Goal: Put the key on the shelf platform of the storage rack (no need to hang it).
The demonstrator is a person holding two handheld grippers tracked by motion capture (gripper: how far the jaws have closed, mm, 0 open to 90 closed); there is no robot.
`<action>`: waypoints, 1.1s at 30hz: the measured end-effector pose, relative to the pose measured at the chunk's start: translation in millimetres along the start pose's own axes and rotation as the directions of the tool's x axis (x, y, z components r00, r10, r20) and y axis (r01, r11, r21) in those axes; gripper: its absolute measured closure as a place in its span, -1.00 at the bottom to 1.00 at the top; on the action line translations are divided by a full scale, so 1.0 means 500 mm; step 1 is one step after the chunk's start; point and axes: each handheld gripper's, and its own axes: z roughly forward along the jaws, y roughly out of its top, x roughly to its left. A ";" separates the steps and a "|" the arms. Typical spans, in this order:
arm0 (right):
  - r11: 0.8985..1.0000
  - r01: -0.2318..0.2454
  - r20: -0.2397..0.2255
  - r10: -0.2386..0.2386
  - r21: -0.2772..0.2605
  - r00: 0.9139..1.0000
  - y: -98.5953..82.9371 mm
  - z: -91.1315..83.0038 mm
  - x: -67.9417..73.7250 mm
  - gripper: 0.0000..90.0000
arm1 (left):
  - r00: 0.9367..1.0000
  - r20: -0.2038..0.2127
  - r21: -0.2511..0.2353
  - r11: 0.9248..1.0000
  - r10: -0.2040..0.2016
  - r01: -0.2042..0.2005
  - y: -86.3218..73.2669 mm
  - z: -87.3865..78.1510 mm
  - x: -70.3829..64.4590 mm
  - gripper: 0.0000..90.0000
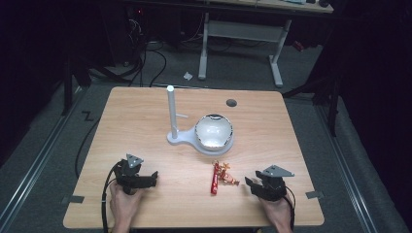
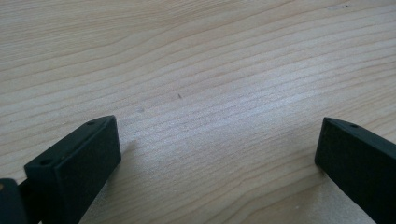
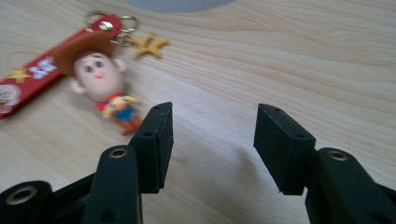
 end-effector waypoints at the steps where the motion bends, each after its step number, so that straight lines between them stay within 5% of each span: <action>1: 1.000 0.020 -0.015 -0.020 -0.004 1.000 0.003 -0.001 0.009 0.08 | 1.000 0.000 0.000 1.000 0.000 0.000 0.000 0.000 0.000 -0.99; 14: 0.992 0.125 -0.120 -0.124 -0.007 0.985 0.035 0.022 0.074 0.10 | 1.000 -0.001 0.000 1.000 0.000 0.000 0.000 0.000 0.000 -0.99; 23: 0.990 0.138 -0.181 -0.138 -0.011 0.974 0.053 0.047 0.090 0.10 | 1.000 -0.001 0.000 1.000 -0.001 0.001 0.000 0.000 0.000 -0.99; 33: 0.987 0.158 -0.174 -0.154 0.007 0.973 0.062 0.072 0.097 0.10 | 1.000 -0.001 0.000 1.000 -0.001 0.001 0.000 0.000 0.000 -0.99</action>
